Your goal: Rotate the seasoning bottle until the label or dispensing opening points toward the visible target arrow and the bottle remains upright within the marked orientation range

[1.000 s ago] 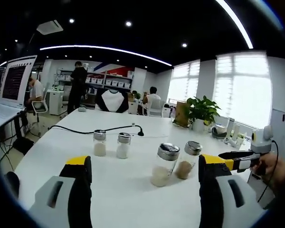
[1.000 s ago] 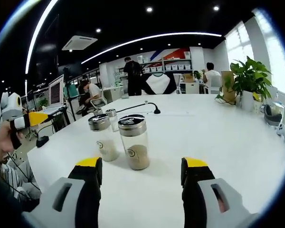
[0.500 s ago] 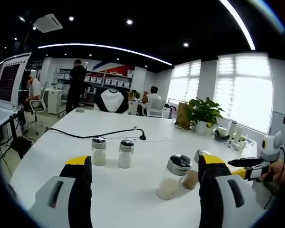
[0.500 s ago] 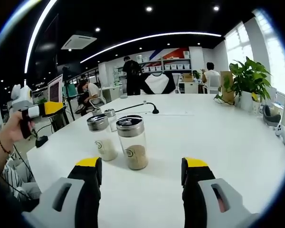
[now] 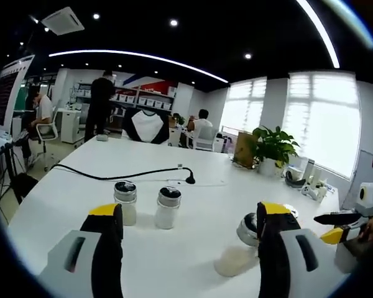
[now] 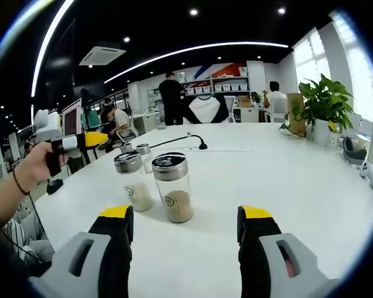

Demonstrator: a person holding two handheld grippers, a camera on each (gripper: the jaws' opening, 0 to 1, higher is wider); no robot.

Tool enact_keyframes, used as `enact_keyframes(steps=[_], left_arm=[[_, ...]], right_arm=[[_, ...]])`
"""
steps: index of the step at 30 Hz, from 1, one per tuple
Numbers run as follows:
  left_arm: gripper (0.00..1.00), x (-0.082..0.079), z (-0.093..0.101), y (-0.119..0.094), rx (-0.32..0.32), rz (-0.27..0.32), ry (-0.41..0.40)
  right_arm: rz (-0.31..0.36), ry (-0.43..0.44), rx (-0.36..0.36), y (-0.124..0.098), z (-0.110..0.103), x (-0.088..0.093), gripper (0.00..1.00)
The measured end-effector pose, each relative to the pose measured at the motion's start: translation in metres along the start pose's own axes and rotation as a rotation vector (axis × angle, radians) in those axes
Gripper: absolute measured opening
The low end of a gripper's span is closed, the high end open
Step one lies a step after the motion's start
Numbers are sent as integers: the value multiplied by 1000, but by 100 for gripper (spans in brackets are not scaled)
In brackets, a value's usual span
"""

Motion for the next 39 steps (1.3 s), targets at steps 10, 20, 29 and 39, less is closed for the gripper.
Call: enact_keyframes(steps=[10,20,29,39], left_arm=[[88,21,-12,41,-14,-31,40],[83,35,-23,71,-41,-24,109],[76,45,-29,99,-37,-45,49],[65,63,-35,118,-62,-87,76]], right_arm=[[1,10,1,3,1,-1,68],[-3,21,-3,6,1,-1,68],[-16,31,-8,9,1,1,68],[-19,34,-6,10,3,1,68]])
Point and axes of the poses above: the point that each gripper's makers call its tool centre point, and the gripper's own axes: y roughly forward along the fingers, z roughly to its right, x roughly out of its underside, the point moved 2 cm from there along -y, roughly backward along the fingers, and after that the axes turned 6 degrees about -y, right-handed, at the moved point
